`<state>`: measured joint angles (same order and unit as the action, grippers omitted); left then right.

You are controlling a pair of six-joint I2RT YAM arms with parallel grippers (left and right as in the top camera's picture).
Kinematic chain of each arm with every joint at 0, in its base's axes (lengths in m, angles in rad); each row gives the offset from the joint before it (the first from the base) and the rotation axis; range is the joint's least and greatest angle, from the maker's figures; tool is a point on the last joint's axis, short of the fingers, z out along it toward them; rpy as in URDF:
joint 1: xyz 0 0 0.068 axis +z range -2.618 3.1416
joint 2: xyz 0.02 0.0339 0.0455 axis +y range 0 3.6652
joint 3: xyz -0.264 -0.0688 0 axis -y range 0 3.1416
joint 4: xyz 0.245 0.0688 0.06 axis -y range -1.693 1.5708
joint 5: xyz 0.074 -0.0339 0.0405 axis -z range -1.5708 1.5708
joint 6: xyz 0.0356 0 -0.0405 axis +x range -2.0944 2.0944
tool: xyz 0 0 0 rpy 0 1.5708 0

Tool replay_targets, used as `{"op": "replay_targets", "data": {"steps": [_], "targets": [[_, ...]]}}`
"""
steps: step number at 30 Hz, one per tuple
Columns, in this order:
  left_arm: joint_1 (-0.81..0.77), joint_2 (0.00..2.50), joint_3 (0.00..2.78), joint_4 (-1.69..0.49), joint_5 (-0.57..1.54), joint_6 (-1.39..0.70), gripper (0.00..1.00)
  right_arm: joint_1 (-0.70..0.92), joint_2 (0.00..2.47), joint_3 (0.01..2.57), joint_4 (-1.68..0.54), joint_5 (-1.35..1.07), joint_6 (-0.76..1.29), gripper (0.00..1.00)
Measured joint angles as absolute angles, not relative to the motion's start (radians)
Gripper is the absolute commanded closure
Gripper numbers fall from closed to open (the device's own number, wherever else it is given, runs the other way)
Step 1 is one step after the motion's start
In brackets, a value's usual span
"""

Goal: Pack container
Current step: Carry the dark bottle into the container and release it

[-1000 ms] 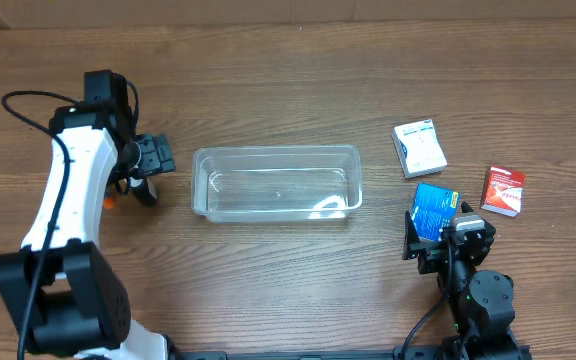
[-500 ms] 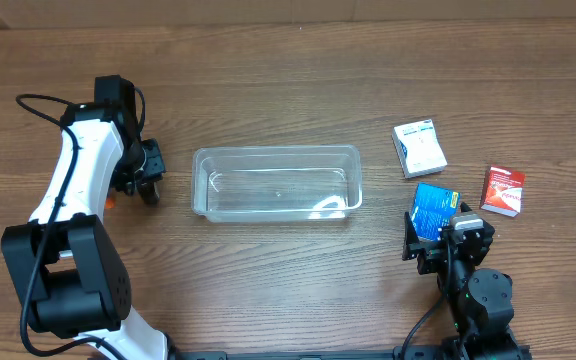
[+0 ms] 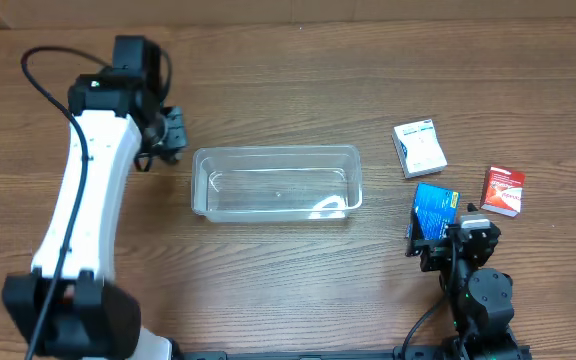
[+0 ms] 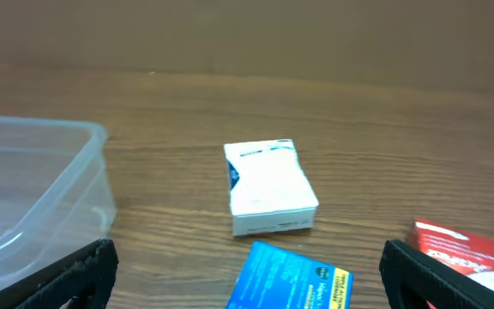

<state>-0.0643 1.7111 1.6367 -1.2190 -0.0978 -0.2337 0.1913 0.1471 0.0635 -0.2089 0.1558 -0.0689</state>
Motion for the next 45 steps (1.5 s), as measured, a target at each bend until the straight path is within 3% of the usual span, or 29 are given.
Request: {"op": "replay_targets", "data": {"steps": [4, 19, 32, 33, 35, 42, 43, 45], "targets": [[-0.173, 1.608, 1.678, -1.253, -0.083, -0.237, 0.96, 0.191, 0.147, 0.064, -0.210, 0.186, -0.052, 0.00], [-0.229, 1.619, 1.612, -1.278, 0.016, -0.360, 0.96, 0.191, 0.147, 0.064, -0.210, 0.191, -0.051, 0.00], [-0.229, 1.885, 1.492, -1.116, 0.015, -0.394, 0.94, 0.191, 0.147, 0.064, -0.210, 0.191, -0.052, 0.01], [-0.229, 1.897, 1.494, -1.114, 0.015, -0.394, 0.76, 0.191, 0.147, 0.064, -0.210, 0.191, -0.051, 0.00], [-0.229, 1.897, 1.494, -1.113, 0.012, -0.393, 0.51, 0.191, 0.147, 0.064, -0.210, 0.191, -0.050, 0.00], [-0.229, 1.903, 1.506, -1.158, 0.002, -0.382, 0.43, 0.191, 0.147, 0.064, -0.211, 0.191, -0.048, 0.00], [-0.230, 1.902, 1.529, -1.190, 0.001, -0.375, 0.28, 0.191, 0.147, 0.064, -0.210, 0.191, -0.048, 0.00], [-0.239, 1.879, 1.619, -1.243, -0.012, -0.352, 0.10, 0.191, 0.148, 0.064, -0.210, 0.191, -0.048, 0.00]]}}
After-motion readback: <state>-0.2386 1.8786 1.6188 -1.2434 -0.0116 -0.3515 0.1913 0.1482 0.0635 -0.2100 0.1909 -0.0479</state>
